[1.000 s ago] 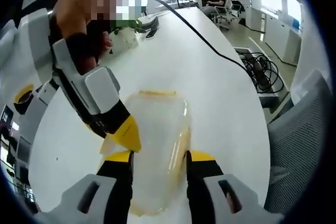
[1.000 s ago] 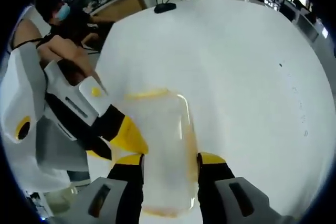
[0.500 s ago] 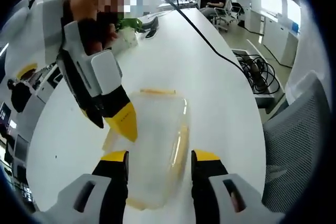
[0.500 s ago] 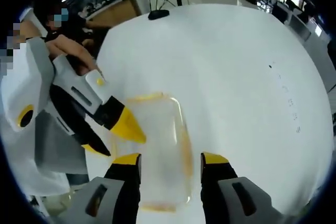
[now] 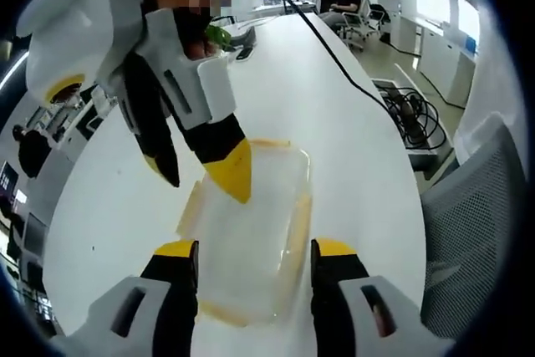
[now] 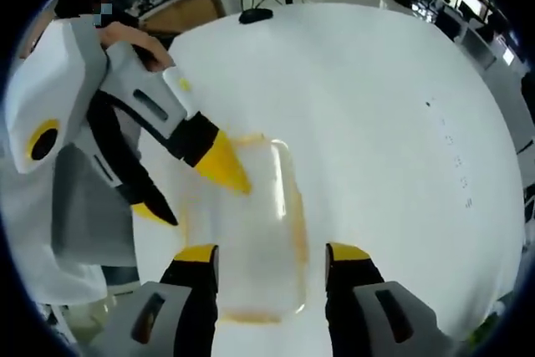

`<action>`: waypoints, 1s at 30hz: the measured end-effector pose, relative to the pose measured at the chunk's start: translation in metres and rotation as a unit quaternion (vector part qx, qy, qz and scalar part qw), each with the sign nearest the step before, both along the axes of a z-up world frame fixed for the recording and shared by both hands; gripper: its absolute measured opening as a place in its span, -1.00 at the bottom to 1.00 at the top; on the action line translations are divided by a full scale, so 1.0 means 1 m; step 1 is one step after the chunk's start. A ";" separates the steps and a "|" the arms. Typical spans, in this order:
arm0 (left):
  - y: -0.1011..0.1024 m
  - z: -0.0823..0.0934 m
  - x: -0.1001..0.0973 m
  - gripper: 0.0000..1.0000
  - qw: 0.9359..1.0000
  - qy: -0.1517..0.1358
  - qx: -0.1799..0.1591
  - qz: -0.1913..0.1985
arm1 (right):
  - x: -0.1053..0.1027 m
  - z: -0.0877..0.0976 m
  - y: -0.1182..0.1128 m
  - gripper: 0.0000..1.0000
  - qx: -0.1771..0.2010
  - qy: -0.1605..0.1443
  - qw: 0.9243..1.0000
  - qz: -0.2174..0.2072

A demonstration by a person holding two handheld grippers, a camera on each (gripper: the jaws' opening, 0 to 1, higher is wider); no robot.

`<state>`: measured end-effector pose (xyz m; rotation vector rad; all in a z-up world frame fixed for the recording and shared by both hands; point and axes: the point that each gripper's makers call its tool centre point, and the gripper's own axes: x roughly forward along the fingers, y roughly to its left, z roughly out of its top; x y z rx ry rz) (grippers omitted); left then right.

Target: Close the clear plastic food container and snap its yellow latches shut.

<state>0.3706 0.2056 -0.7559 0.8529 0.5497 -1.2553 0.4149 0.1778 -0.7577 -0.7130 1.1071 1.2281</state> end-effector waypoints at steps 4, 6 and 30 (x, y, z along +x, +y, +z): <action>0.003 0.001 0.003 0.17 1.000 0.002 0.002 -0.001 | -0.002 0.001 -0.002 0.04 -0.001 -0.003 1.000 0.000; 0.005 0.001 0.005 0.20 1.000 0.003 0.003 0.001 | -0.005 0.001 -0.004 0.07 -0.004 -0.006 1.000 0.000; 0.010 -0.002 0.020 0.42 0.999 0.015 0.031 -0.022 | -0.028 -0.003 -0.016 0.24 -0.025 -0.032 0.999 0.003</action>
